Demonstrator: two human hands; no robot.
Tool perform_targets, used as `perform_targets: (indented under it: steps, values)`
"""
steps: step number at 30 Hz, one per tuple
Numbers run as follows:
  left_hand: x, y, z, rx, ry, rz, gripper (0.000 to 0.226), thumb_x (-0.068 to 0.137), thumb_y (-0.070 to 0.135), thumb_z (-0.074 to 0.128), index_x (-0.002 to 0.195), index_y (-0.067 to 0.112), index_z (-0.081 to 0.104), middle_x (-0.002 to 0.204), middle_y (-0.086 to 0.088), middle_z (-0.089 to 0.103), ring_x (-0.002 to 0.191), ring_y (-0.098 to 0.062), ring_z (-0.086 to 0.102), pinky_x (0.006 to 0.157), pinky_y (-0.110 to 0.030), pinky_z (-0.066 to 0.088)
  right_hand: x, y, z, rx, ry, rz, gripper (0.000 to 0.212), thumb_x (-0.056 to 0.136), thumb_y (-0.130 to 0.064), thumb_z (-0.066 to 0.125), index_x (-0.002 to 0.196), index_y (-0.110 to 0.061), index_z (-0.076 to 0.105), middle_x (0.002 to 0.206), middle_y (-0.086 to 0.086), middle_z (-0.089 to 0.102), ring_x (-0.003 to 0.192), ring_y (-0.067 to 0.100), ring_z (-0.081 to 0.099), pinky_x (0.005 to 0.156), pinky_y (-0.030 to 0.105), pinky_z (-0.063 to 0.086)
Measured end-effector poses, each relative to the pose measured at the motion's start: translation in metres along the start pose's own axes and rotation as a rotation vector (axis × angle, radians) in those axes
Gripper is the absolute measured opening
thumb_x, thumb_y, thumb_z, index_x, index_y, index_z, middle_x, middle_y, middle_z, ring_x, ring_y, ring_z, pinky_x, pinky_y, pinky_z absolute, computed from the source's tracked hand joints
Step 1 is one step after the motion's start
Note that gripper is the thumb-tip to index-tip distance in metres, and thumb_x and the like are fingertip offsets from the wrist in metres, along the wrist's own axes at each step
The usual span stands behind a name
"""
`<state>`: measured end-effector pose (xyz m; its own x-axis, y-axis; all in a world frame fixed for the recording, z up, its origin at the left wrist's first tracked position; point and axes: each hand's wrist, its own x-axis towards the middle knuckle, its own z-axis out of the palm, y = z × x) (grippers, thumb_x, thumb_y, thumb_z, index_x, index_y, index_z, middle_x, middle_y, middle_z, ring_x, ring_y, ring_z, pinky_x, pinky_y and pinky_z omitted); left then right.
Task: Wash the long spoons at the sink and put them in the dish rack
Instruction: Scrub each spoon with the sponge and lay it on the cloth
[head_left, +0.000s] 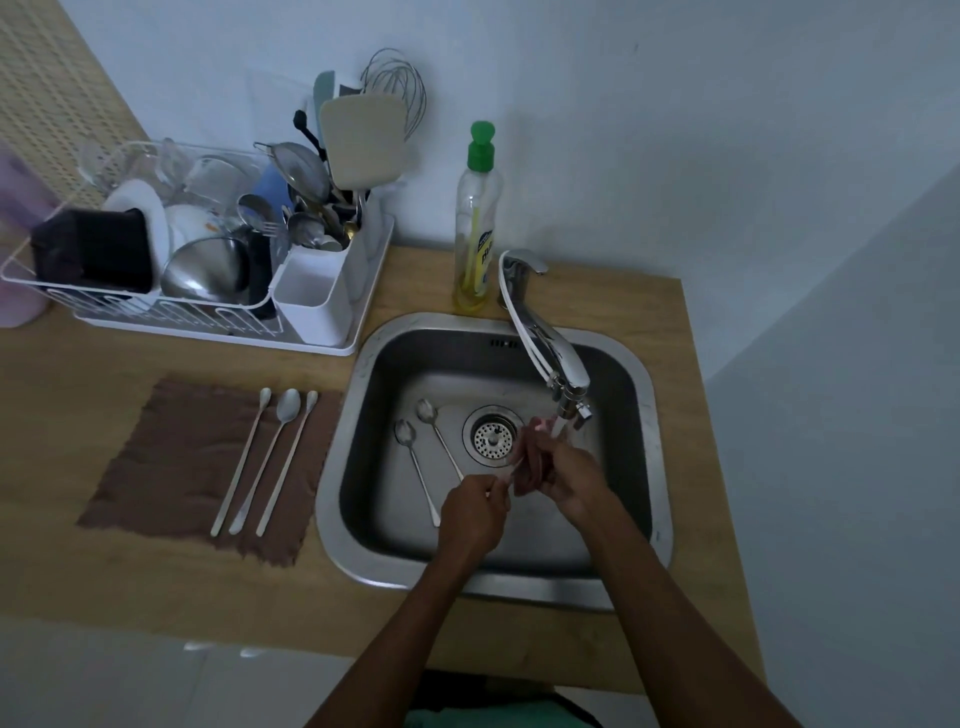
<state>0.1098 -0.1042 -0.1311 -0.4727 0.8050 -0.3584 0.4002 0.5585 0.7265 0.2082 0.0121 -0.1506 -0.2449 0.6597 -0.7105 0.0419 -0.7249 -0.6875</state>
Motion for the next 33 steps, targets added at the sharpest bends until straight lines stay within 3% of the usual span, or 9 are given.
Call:
perform_targets:
  steps: [3,9,16,19,21,24,28,30,33]
  values:
    - [-0.001,0.011,0.004,-0.009,-0.047,0.002,0.043,0.101,0.035,0.044,0.068,0.015,0.062,0.062,-0.002,0.057,0.064,-0.022,0.060,0.063,-0.031,0.044,0.002,-0.007,-0.009,0.091,0.039,0.008,0.021,0.092,-0.011,0.064,0.113,-0.009,0.068,0.092,0.013,0.077,0.078,0.023,0.074,0.070,0.036,0.056]
    - [-0.001,0.018,0.012,-0.034,-0.042,-0.048,0.048,0.102,0.036,0.041,0.076,0.004,0.066,0.080,-0.017,0.069,0.076,-0.028,0.064,0.068,-0.033,0.047,0.002,-0.012,-0.008,-0.016,0.022,-0.033,0.028,0.095,-0.026,0.063,0.113,-0.006,0.070,0.094,0.015,0.077,0.080,0.023,0.074,0.070,0.036,0.058]
    - [-0.012,0.019,0.021,-0.055,-0.021,-0.078,0.044,0.103,0.032,0.039,0.071,0.011,0.061,0.070,-0.007,0.059,0.068,-0.020,0.056,0.061,-0.029,0.036,-0.002,-0.005,-0.009,-0.010,0.010,-0.026,0.020,0.094,-0.022,0.066,0.102,-0.005,0.073,0.081,0.013,0.077,0.071,0.023,0.072,0.077,0.041,0.058]
    - [-0.014,0.025,0.024,-0.081,-0.035,-0.072,0.044,0.104,0.029,0.038,0.074,0.008,0.063,0.073,-0.011,0.061,0.069,-0.019,0.056,0.063,-0.030,0.039,0.003,-0.009,-0.013,0.031,0.057,-0.029,0.022,0.093,-0.016,0.064,0.111,-0.004,0.070,0.087,0.014,0.078,0.074,0.023,0.074,0.069,0.037,0.058]
    - [-0.015,0.029,0.026,-0.094,-0.066,-0.100,0.043,0.103,0.024,0.037,0.082,0.001,0.066,0.084,-0.018,0.067,0.077,-0.025,0.061,0.067,-0.029,0.041,0.005,-0.008,-0.011,0.025,0.055,-0.029,0.019,0.097,-0.018,0.060,0.108,-0.005,0.069,0.087,0.014,0.078,0.071,0.022,0.075,0.064,0.035,0.057]
    - [-0.013,0.028,0.022,-0.095,-0.174,-0.163,0.040,0.103,0.023,0.037,0.100,0.000,0.069,0.104,-0.022,0.069,0.099,-0.035,0.065,0.077,-0.031,0.048,0.000,-0.010,-0.008,0.008,0.025,-0.054,0.018,0.096,-0.021,0.062,0.102,-0.006,0.072,0.089,0.014,0.077,0.073,0.024,0.074,0.069,0.036,0.059]
    - [-0.012,0.016,0.014,0.005,-0.395,-0.220,0.028,0.097,0.004,0.046,0.113,0.002,0.069,0.131,-0.013,0.061,0.120,-0.025,0.059,0.091,-0.027,0.047,0.005,-0.021,-0.015,-0.006,0.006,-0.071,0.020,0.097,-0.022,0.060,0.101,-0.007,0.074,0.085,0.010,0.076,0.072,0.021,0.071,0.080,0.042,0.058]
    - [-0.011,0.012,0.019,0.014,-0.454,-0.199,0.028,0.093,-0.004,0.049,0.112,0.000,0.070,0.132,-0.010,0.061,0.121,-0.022,0.058,0.091,-0.023,0.045,0.004,-0.021,-0.014,-0.077,-0.069,-0.070,0.022,0.097,-0.025,0.061,0.102,-0.008,0.074,0.090,0.013,0.075,0.076,0.023,0.071,0.083,0.045,0.057]
    - [-0.006,0.012,0.032,-0.092,-0.456,-0.189,0.024,0.091,-0.004,0.051,0.105,-0.002,0.071,0.124,-0.016,0.064,0.113,-0.022,0.061,0.079,-0.019,0.042,0.001,-0.013,-0.013,-0.144,-0.107,-0.079,0.021,0.098,-0.024,0.060,0.102,-0.007,0.073,0.087,0.012,0.075,0.077,0.024,0.069,0.082,0.043,0.056]
